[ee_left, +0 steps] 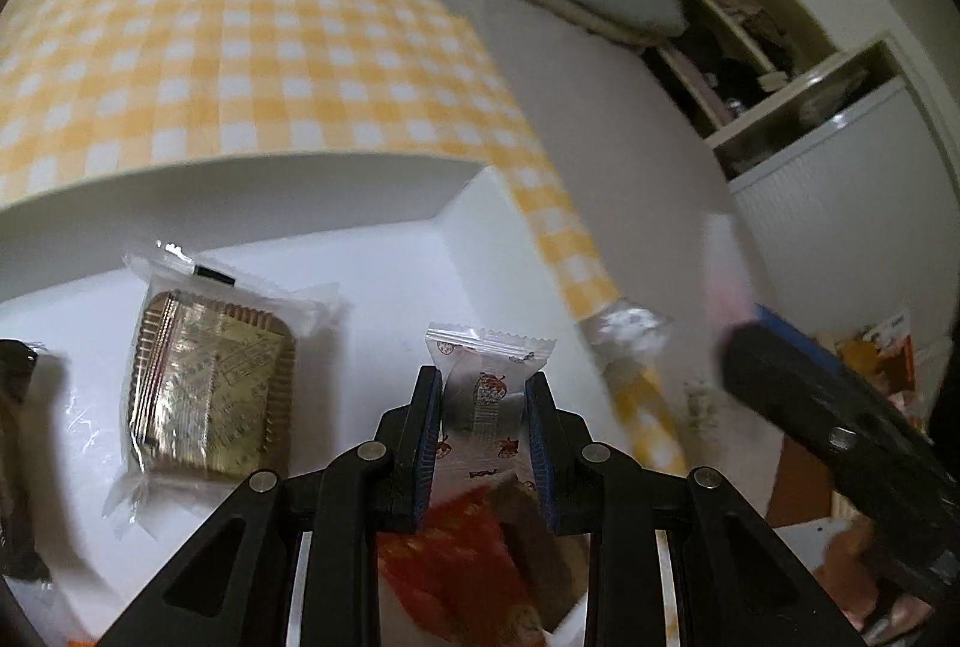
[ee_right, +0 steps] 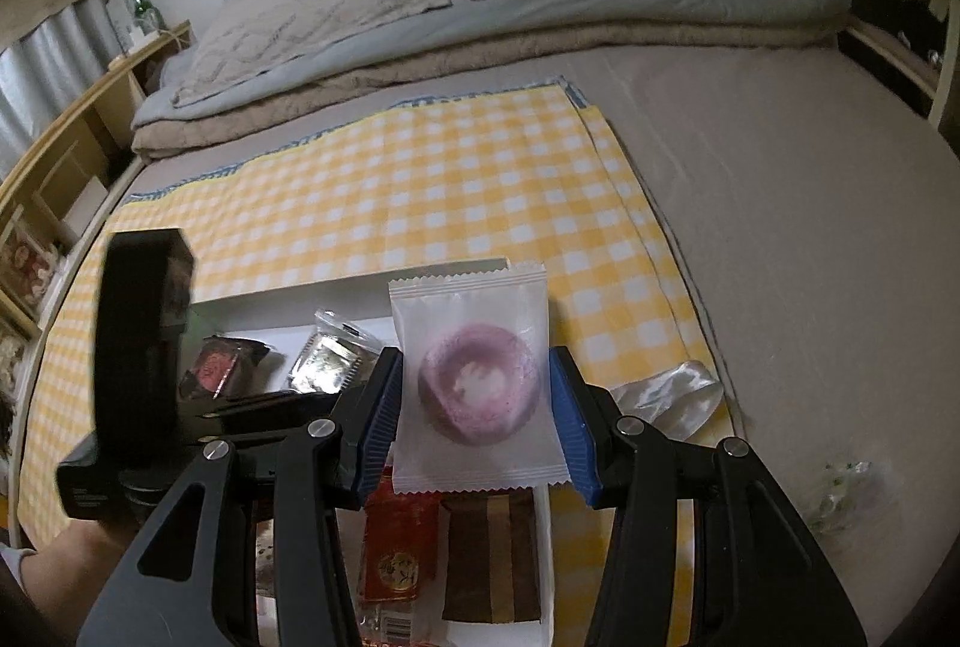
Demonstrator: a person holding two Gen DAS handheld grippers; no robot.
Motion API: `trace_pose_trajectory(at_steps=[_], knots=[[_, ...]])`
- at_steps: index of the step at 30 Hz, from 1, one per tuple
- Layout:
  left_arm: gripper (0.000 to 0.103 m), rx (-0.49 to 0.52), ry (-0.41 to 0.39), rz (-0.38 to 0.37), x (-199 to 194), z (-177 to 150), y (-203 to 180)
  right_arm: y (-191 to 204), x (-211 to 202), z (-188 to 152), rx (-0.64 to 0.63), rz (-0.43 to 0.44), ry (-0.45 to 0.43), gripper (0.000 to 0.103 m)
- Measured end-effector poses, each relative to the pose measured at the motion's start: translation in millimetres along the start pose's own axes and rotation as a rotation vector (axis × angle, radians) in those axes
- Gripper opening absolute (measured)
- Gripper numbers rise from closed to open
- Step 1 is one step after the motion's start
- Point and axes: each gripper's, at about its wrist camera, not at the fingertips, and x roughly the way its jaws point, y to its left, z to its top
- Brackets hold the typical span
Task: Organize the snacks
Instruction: 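Lift and carry both candies over the white tray, then lower both candies into the tray and open both tools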
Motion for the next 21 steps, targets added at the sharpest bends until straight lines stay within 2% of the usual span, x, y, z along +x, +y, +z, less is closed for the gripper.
trace_pose_trajectory(at_steps=[4, 9, 16, 19, 21], knots=[[0.027, -0.005, -0.024, 0.101, 3, 19, 27, 2, 7, 2, 0.003, 0.007, 0.01, 0.049], [0.027, -0.012, -0.047, 0.161, -8, 38, 61, 11, 16, 5, -0.007, 0.021, 0.021, 0.049], [0.027, -0.013, -0.054, 0.165, -25, 55, 99, 21, 39, 11, 0.002, 0.038, 0.067, 0.049], [0.027, -0.005, -0.05, 0.151, -35, 54, 102, 25, 51, 13, 0.003, 0.03, 0.091, 0.049], [0.028, 0.008, -0.054, 0.148, -44, 40, 101, 26, 59, 14, 0.004, 0.023, 0.106, 0.05]])
